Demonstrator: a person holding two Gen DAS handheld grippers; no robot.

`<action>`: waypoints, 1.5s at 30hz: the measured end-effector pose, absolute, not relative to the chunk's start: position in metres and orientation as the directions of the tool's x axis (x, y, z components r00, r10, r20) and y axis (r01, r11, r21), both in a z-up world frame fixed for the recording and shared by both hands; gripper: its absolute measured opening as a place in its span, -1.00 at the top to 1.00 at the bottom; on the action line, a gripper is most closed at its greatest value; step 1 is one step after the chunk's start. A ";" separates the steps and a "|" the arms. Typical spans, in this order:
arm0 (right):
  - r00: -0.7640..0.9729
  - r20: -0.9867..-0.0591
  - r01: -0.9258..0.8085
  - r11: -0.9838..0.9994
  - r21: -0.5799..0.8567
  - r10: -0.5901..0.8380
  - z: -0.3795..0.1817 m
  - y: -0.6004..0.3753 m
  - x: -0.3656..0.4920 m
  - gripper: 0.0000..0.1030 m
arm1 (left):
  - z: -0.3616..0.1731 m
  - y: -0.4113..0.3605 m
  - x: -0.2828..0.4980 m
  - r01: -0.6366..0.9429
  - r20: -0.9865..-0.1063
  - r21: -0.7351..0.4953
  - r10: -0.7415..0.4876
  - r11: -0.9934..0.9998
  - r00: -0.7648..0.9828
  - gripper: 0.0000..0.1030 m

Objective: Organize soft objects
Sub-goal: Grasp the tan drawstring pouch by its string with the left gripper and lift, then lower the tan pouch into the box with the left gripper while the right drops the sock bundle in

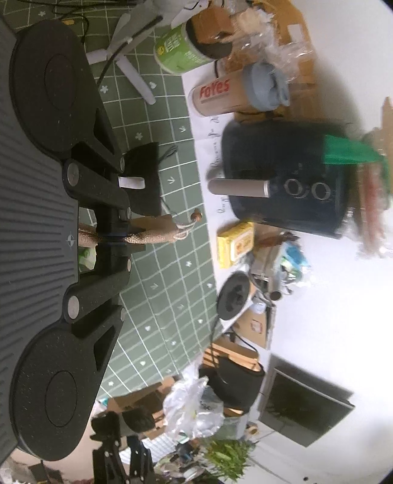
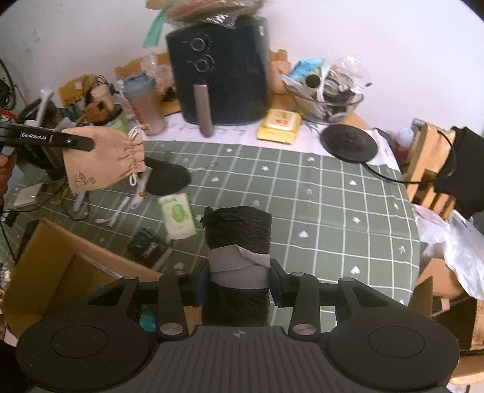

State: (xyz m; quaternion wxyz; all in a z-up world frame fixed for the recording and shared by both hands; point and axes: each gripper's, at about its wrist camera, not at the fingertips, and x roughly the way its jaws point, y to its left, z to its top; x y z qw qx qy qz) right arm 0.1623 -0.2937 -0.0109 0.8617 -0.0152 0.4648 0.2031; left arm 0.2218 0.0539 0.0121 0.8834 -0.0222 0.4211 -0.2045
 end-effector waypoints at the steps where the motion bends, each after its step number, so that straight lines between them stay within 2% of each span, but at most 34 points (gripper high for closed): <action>1: 0.486 -0.803 -0.372 0.913 0.167 0.345 -0.008 -0.293 0.161 0.16 | 0.018 0.053 0.218 0.344 -0.728 -0.210 -0.381 0.915 0.570 0.93; 10: 0.493 -0.763 -0.427 0.880 0.207 0.419 0.014 -0.288 0.148 0.16 | 0.061 0.043 0.174 0.377 -0.666 -0.187 -0.399 0.907 0.630 0.93; 19: 0.464 -0.740 -0.479 0.841 0.252 0.487 0.018 -0.282 0.131 0.16 | 0.083 0.039 0.128 0.371 -0.651 -0.187 -0.398 0.910 0.647 0.93; 32: 0.425 -0.722 -0.525 0.798 0.294 0.546 0.017 -0.275 0.121 0.16 | 0.092 0.038 0.076 0.338 -0.672 -0.218 -0.392 0.916 0.628 0.93; 41: 0.403 -0.719 -0.548 0.779 0.307 0.566 0.015 -0.271 0.119 0.16 | 0.054 0.036 0.060 0.279 -0.754 -0.228 -0.351 0.933 0.556 0.89; 42: 0.399 -0.720 -0.549 0.777 0.308 0.568 0.014 -0.270 0.119 0.16 | 0.047 0.035 0.060 0.272 -0.768 -0.221 -0.339 0.936 0.543 0.79; 43: 0.396 -0.722 -0.550 0.776 0.309 0.568 0.013 -0.269 0.119 0.16 | 0.039 0.035 0.060 0.266 -0.784 -0.218 -0.331 0.939 0.526 0.57; 44: 0.391 -0.724 -0.552 0.775 0.309 0.568 0.012 -0.267 0.119 0.16 | 0.034 0.035 0.060 0.258 -0.794 -0.215 -0.323 0.942 0.515 0.43; 45: 0.387 -0.728 -0.552 0.775 0.309 0.566 0.010 -0.266 0.119 0.16 | 0.030 0.035 0.059 0.249 -0.802 -0.210 -0.312 0.945 0.509 0.17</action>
